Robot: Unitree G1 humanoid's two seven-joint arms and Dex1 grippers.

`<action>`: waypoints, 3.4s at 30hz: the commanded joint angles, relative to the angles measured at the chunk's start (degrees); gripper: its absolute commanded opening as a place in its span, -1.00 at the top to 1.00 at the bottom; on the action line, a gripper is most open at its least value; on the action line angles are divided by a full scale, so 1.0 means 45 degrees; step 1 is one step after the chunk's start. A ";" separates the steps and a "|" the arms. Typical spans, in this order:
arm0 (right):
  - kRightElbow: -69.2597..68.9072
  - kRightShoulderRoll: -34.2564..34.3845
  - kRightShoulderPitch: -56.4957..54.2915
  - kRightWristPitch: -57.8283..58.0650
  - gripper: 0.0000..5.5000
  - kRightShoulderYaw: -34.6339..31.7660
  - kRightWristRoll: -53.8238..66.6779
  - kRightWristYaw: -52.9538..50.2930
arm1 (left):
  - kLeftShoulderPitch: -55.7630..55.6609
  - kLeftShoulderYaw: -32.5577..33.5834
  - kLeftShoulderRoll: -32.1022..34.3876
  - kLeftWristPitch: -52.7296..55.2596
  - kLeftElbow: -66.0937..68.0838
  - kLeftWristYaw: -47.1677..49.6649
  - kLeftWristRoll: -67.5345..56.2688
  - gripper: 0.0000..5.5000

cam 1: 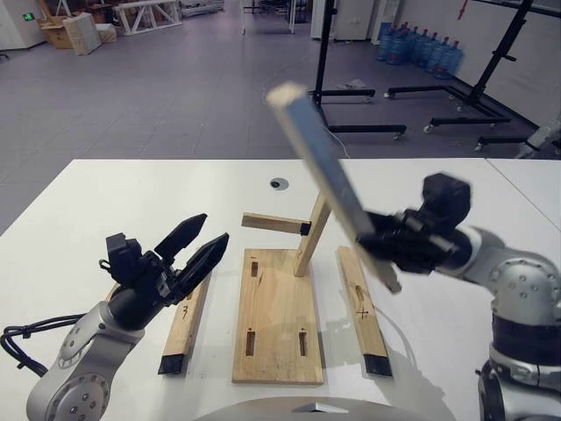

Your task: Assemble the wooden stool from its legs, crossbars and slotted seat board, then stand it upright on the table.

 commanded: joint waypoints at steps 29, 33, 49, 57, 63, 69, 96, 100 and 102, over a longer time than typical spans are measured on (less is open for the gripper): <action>0.2993 0.1567 -0.0445 -0.4250 0.27 0.5137 -0.5858 0.2340 | -0.0247 -0.2402 -0.0086 0.0173 0.0233 -0.1761 0.0349 -0.18; 0.3005 0.1520 -0.0482 -0.4154 0.27 0.5087 -0.5775 0.2507 | -0.0219 -0.2416 -0.0171 0.0149 0.0264 -0.1685 0.0398 -0.01; 0.3251 0.1743 -0.0627 -0.4735 0.27 0.4791 -0.6020 0.2661 | -0.0159 -0.2201 0.0019 0.0017 0.0533 -0.1855 0.0655 0.27; 0.3022 0.2220 -0.0695 -0.6211 0.27 0.4563 -0.6754 0.2094 | 0.0026 -0.1796 0.0322 0.0393 0.0967 -0.1915 0.0403 0.27; 0.2969 0.2215 -0.0620 -0.7443 0.27 0.4813 -0.7883 0.2155 | -0.0078 -0.1798 0.0286 0.0415 0.1037 -0.1829 0.0511 0.27; 0.3059 0.2161 -0.0602 -0.7331 0.27 0.4858 -0.7810 0.2264 | -0.0168 -0.1812 0.0276 0.0430 0.0982 -0.1900 0.0519 0.27; 0.2489 0.2058 -0.0975 -0.5271 -0.66 0.3371 -0.6215 0.0565 | -0.0677 -0.0339 0.1454 0.0369 0.1536 -0.3009 0.0480 0.27; 0.1540 0.1786 -0.1354 -0.4235 -0.73 0.2257 -0.4490 -0.0008 | -0.1400 0.0506 0.2276 0.0393 0.2291 -0.3471 0.0696 0.27; 0.1063 0.1668 -0.1783 -0.3840 -0.73 0.1599 -0.3563 -0.0515 | -0.2151 0.0537 0.2586 0.0022 0.2897 -0.3685 0.1481 0.27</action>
